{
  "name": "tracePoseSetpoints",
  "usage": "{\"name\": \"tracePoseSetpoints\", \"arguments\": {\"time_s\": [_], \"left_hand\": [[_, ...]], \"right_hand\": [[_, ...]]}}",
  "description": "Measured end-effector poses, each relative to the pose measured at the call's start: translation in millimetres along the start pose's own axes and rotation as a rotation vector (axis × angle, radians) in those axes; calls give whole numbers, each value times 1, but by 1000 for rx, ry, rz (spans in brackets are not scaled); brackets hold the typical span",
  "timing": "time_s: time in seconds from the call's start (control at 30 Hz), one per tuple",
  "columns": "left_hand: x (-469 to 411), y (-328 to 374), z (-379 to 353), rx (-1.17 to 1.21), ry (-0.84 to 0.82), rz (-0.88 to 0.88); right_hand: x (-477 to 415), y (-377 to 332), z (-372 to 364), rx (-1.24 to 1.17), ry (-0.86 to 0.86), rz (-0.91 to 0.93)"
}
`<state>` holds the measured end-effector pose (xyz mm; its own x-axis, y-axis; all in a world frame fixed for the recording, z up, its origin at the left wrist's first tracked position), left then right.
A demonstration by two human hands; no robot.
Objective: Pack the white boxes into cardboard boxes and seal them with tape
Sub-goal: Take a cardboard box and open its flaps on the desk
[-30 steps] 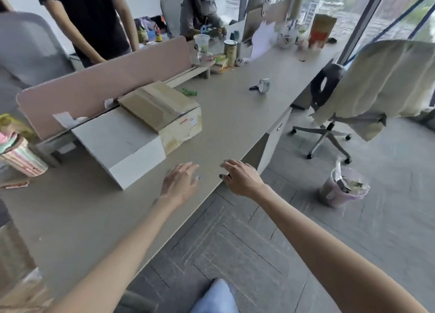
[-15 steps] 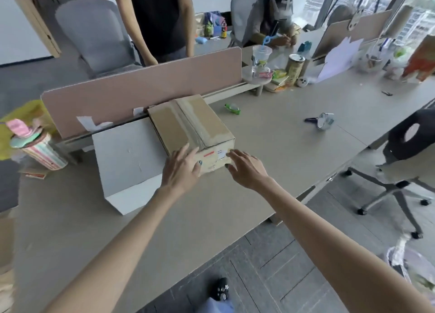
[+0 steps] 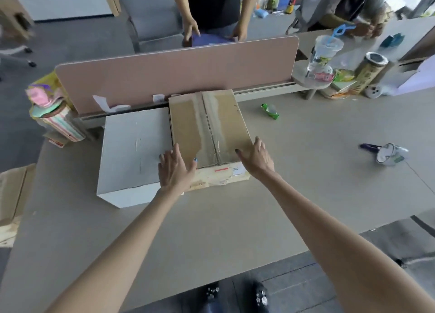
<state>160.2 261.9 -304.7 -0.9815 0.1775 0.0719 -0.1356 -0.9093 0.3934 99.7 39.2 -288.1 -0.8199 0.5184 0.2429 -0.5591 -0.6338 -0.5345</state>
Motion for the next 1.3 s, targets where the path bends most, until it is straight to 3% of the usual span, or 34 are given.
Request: {"name": "tracePoseSetpoints", "arguments": {"time_s": [0.07,0.17,0.57,0.97,1.13,1.3], "left_hand": [[-2,5,-7,55,33,23],[2,12,-15,92,70,50],[63,72,-53,387,68,84],[125,114,-79,440,48,110],[133,117,-75,284,22,-46],[130,122,-71,-13,-76,-215]], "right_hand": [[-9,7,-4,-144,-81,-71],[-12,19,-8,-229,-72,-56],[16,102,36,-235,-36,-9],[48,172,66,-233,-19,21],[43,174,80,-117,-76,265],[40,173,87,220,-148,519]]}}
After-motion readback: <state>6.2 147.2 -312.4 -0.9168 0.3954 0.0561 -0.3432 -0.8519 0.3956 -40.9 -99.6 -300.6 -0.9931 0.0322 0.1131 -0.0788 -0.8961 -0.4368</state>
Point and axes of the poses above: each hand's wrist, its own x-axis away from the middle knuckle, its own z-axis out of the back of the hand, y = z × x, the point moved 2 cm from there along -x, towards the middle knuckle, and after that the axes turned 1 degree about -x, right-handed, at the moved point
